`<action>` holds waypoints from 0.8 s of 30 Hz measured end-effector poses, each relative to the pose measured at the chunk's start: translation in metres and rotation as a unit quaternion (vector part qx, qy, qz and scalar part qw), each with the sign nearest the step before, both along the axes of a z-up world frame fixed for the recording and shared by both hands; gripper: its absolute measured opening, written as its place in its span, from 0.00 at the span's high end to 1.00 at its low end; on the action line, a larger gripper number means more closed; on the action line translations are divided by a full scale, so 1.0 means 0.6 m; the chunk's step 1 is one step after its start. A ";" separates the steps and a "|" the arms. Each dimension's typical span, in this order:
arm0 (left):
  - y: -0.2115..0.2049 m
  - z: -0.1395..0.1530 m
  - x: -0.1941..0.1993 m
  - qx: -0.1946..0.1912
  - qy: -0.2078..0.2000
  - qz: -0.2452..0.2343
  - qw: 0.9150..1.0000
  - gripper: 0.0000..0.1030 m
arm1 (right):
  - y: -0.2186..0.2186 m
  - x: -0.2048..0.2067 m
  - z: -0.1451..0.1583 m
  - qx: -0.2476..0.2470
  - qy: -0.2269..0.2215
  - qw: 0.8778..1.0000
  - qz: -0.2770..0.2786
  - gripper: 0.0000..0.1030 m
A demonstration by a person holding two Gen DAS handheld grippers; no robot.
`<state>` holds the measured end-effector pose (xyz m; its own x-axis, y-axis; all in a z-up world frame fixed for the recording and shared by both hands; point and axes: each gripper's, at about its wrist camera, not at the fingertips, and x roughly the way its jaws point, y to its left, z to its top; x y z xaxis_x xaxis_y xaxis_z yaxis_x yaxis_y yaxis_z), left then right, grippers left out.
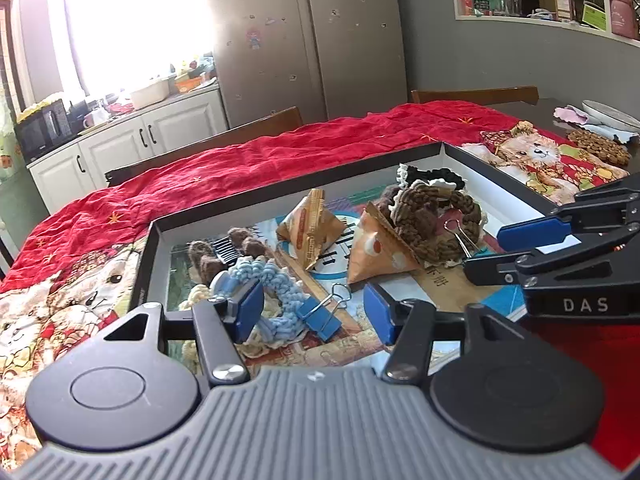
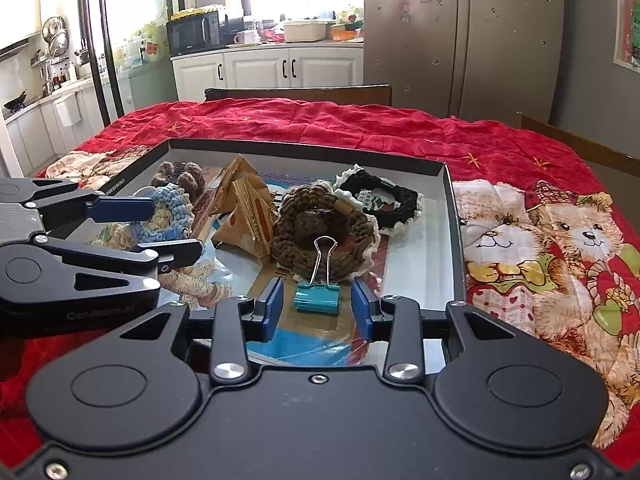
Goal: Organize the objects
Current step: 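Lower the blue and teal binder clips with both tools into the box, then open both tools to release the binder clips in the box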
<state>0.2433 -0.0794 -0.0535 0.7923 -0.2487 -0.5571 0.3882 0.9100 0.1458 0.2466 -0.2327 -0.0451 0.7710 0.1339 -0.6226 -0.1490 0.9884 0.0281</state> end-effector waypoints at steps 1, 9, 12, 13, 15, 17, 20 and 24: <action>0.002 0.001 0.000 -0.001 0.001 0.003 1.000 0.32 | -0.001 -0.001 0.001 0.001 0.000 1.000 0.000 0.65; 0.016 0.018 -0.012 -0.016 0.003 0.019 1.000 0.29 | -0.003 -0.012 0.014 0.005 -0.008 1.000 -0.002 0.64; 0.019 0.026 -0.020 -0.020 0.000 0.025 0.999 0.26 | -0.001 -0.016 0.020 0.005 -0.010 1.000 -0.001 0.64; 0.020 0.028 -0.023 -0.021 -0.002 0.028 0.999 0.26 | -0.001 -0.018 0.022 0.005 -0.011 1.000 -0.001 0.63; 0.022 0.034 -0.028 -0.023 -0.005 0.032 0.999 0.25 | 0.000 -0.021 0.027 0.005 -0.013 1.000 0.000 0.63; 0.025 0.039 -0.033 -0.024 -0.006 0.036 0.999 0.24 | 0.001 -0.025 0.032 0.005 -0.016 1.000 0.000 0.63; 0.031 0.046 -0.041 -0.029 -0.006 0.044 0.999 0.24 | 0.002 -0.033 0.040 0.005 -0.021 1.000 0.000 0.63; 0.037 0.057 -0.055 -0.028 -0.007 0.058 0.998 0.22 | 0.001 -0.045 0.051 0.011 -0.026 1.000 0.001 0.62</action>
<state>0.2105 -0.0571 -0.0193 0.8251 -0.1861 -0.5334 0.2787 0.9554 0.0979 0.2193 -0.2322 -0.0144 0.8015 0.1489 -0.5792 -0.1533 0.9873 0.0417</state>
